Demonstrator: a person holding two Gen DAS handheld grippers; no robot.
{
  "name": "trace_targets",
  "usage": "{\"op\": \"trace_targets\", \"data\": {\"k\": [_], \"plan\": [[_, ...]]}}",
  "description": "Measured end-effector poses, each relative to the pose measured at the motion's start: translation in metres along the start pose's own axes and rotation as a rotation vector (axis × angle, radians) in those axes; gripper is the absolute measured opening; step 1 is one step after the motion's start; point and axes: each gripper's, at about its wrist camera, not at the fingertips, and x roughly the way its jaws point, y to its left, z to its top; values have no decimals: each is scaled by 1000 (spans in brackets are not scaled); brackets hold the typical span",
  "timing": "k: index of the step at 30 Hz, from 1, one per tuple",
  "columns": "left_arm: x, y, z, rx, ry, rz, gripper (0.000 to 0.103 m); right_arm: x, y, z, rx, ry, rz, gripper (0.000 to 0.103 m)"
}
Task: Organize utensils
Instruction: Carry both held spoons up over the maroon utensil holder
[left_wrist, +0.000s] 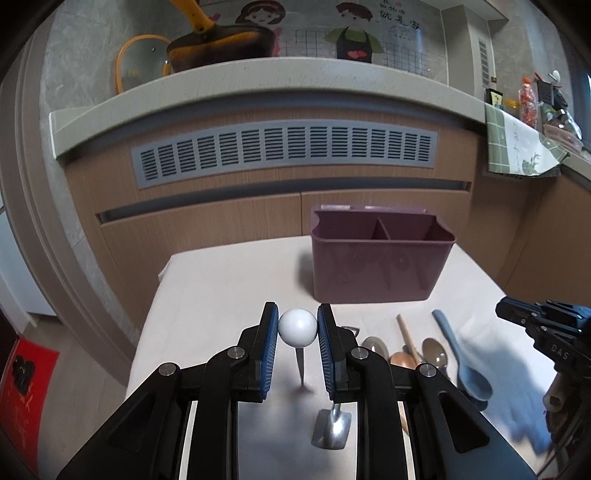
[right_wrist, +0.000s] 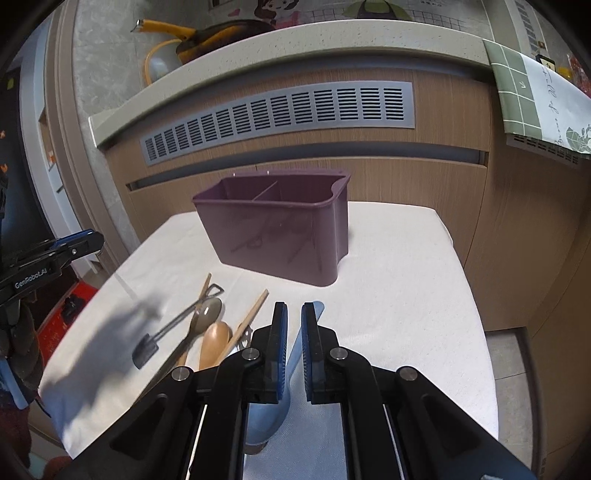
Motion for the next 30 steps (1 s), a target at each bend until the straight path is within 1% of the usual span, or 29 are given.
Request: {"op": "trace_targets", "data": {"k": [5,11,14,15,16,17,18,20,21,24,26,28,30], "plan": [[-14,-1,10,-10,-20,-42,22,-5,-3,7,4,-19,3,6],[-23,-2,17,-16,-43,-52,22,-10,-9,12,29,-22,49,5],[-29,-2,19,-18,-51,-66,22,-13,-15,14,39,-22,48,5],[-30,-3,19,-18,-53,-68,22,-11,-17,14,42,-7,42,5],[-33,-4,20,-19,-61,-75,22,-7,-19,13,47,20,49,9],[-34,-4,20,-19,-64,-79,22,2,-21,11,62,72,67,9],[-36,-4,20,-18,-69,-83,22,9,-22,9,73,99,74,9],[-39,-4,21,-19,-79,-91,22,31,-25,2,104,164,69,19],[-40,-4,21,-20,-81,-92,22,39,-25,-1,112,185,65,20],[-41,-3,21,-23,-82,-94,22,67,-24,-7,134,251,60,20],[-41,-2,21,-28,-80,-97,22,82,-22,-7,130,279,35,20],[-39,0,21,-37,-76,-101,22,94,-20,-6,129,297,13,20],[-37,1,20,-41,-69,-106,22,102,-16,-4,126,307,12,20]]}}
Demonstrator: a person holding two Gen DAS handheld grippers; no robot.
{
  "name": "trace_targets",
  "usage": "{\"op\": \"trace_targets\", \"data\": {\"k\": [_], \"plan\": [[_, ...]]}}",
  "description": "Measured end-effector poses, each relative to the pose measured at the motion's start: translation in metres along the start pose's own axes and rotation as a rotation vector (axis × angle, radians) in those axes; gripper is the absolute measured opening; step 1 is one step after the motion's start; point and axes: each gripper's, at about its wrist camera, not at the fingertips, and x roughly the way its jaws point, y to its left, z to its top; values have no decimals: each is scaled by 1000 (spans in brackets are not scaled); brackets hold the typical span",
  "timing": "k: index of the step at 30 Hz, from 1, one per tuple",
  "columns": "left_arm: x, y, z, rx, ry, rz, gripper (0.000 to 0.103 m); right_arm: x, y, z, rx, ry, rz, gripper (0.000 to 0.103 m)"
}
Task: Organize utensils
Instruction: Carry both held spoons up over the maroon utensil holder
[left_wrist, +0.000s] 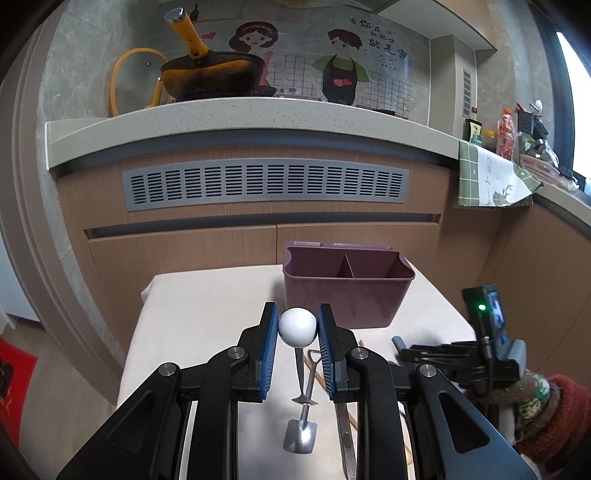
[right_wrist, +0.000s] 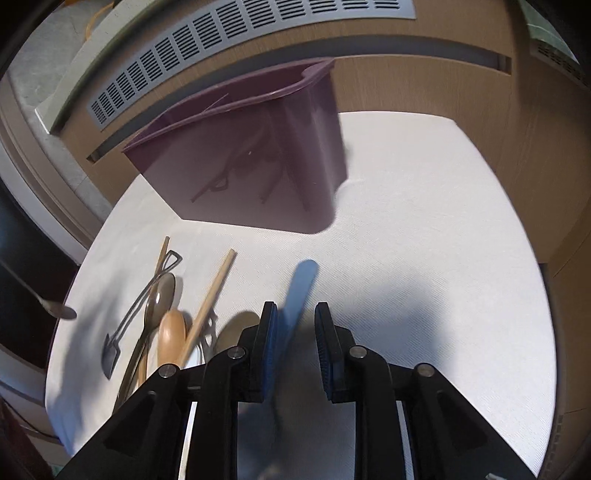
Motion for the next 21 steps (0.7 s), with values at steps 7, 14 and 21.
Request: {"op": "trace_targets", "data": {"k": [7,14,21], "plan": [[6,2,-2,-20,18,-13,22,12,28,0,-161,-9,-139,17],[5,2,-1,-27,19,-22,22,-49,16,-4,-167,-161,-85,10],[3,-7,7,-37,17,-54,22,-110,6,-6,-122,-302,-34,8]]}}
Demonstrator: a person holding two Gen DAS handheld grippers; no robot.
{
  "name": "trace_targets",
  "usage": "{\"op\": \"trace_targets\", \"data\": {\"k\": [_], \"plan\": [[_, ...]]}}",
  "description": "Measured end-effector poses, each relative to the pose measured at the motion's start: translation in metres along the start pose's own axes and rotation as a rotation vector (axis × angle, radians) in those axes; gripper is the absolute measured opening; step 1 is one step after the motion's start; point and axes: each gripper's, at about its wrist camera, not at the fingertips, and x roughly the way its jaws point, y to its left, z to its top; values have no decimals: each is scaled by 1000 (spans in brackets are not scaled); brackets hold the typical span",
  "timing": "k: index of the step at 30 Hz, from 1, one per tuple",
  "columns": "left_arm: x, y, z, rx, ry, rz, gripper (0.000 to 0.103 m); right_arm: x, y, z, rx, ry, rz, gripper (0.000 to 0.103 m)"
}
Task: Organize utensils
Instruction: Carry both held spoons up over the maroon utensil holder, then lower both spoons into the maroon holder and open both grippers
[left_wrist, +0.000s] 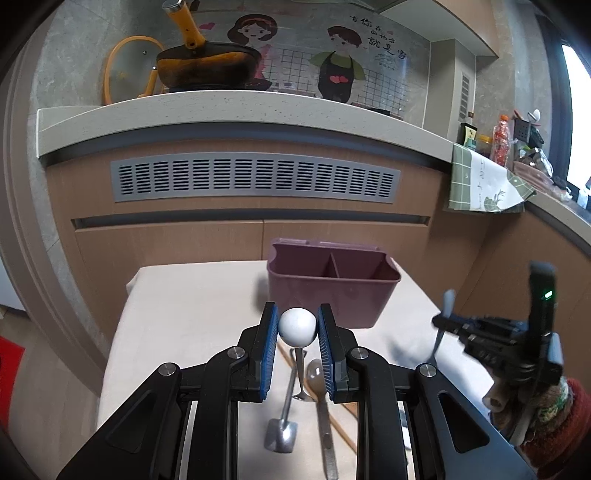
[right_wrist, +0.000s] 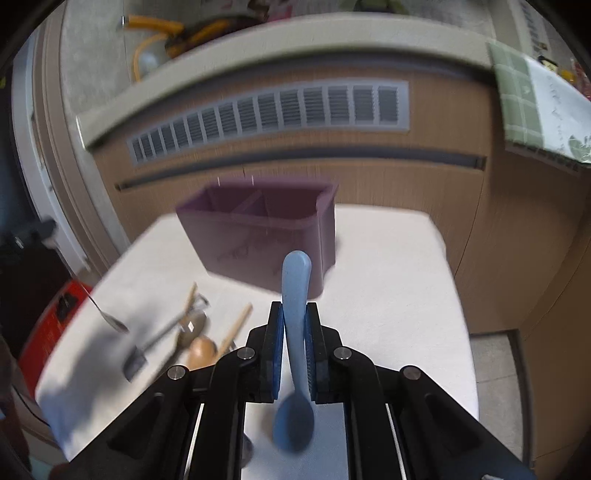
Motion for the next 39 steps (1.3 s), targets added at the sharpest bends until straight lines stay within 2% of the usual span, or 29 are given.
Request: {"op": "trace_targets", "data": {"k": [3,7,11,14,17,21,25,35,39], "plan": [[-4,-7,22,17,-33,-17,22,-28,8,35,-11,-132,23,4],[-6,-13,84,23,-138,-51,22,-68,29,107,-114,-345,-2,4],[9,-13,133,-16,-191,-106,22,-72,39,159,-154,-410,-20,4],[34,-12,152,-29,-189,-123,22,-53,43,174,-182,-394,-42,4],[61,-10,151,-31,-167,-120,22,-25,43,172,-199,-340,-48,4],[105,-7,133,-35,-90,-109,22,13,38,155,-214,-249,-44,4],[132,-6,117,-43,-34,-107,22,43,32,139,-208,-170,-41,4],[151,-1,96,-81,26,-117,23,77,25,118,-163,-70,-30,5],[141,7,89,-116,-46,-109,23,79,13,115,-105,-53,18,14]]}}
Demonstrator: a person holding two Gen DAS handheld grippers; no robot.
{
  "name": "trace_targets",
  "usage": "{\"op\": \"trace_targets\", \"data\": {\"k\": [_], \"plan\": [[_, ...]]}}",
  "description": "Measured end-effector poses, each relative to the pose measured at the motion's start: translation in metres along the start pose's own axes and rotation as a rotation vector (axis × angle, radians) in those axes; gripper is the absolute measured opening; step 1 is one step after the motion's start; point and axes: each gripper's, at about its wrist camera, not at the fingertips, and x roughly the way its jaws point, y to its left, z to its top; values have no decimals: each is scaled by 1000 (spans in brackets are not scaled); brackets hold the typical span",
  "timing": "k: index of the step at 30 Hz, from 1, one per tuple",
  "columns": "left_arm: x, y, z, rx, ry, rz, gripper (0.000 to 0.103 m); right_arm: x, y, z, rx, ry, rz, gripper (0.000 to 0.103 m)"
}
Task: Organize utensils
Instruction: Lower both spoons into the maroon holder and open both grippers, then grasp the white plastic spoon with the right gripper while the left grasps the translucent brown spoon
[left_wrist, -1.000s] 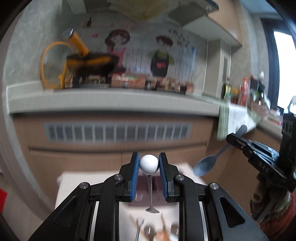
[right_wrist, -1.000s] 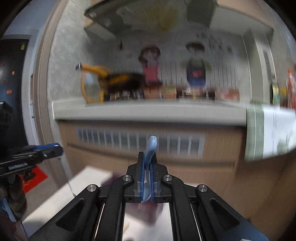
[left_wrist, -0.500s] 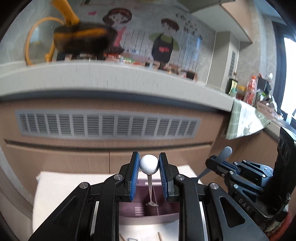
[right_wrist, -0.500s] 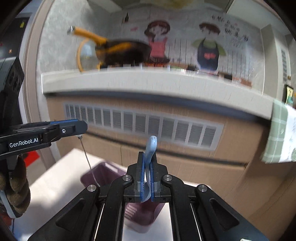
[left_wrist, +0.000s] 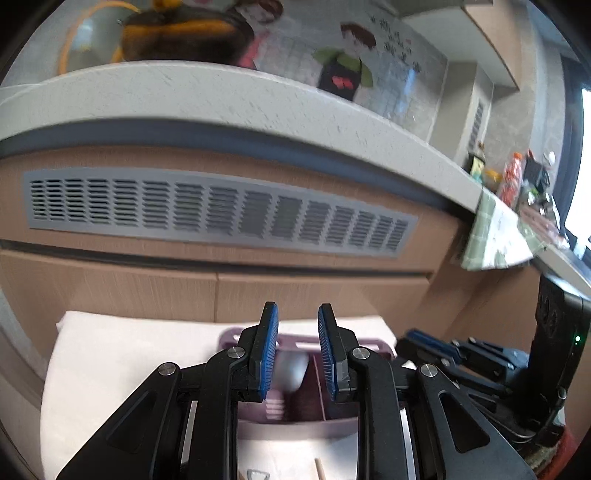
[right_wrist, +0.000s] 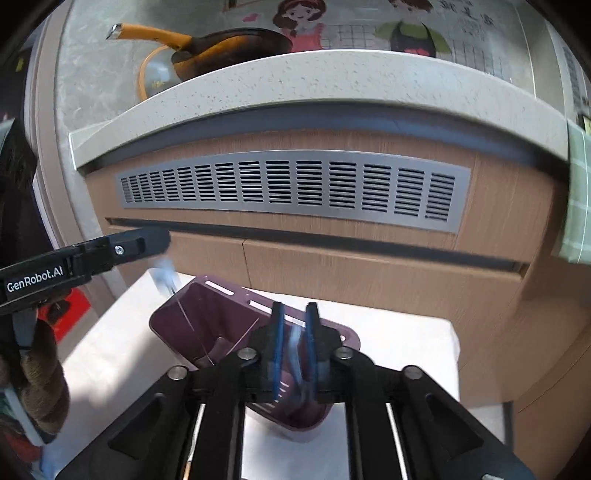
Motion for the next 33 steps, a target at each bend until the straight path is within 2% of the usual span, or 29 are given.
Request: {"op": "trace_targets", "data": {"k": [3,6,8,10,13,16,20,22,27,30,33], "plan": [[-15,2,-3,5,-71,2,24,-13,-4,-3,20,-40,0,15],[-34,3,-11,29,-132,13,25,-40,-3,-7,11,-123,-44,15],[-48,4,-24,61,-162,72,25,-58,-3,-13,12,-166,-67,17],[-58,3,-42,102,-150,121,25,-73,-2,-23,17,-174,-76,21],[-70,3,-75,141,-79,113,25,-77,7,-47,-13,-90,-42,22],[-76,11,-111,101,40,105,25,-70,25,-84,-68,29,2,22],[-83,27,-150,29,166,135,25,-54,45,-137,-50,202,96,22],[-90,35,-168,20,194,185,25,-48,50,-156,-40,249,98,22],[-111,55,-186,-59,198,179,25,-42,62,-173,-46,285,54,22],[-118,61,-190,-73,193,189,25,-45,67,-172,-60,279,55,22],[-113,63,-192,-86,214,166,25,-45,70,-171,-80,287,76,22]]}}
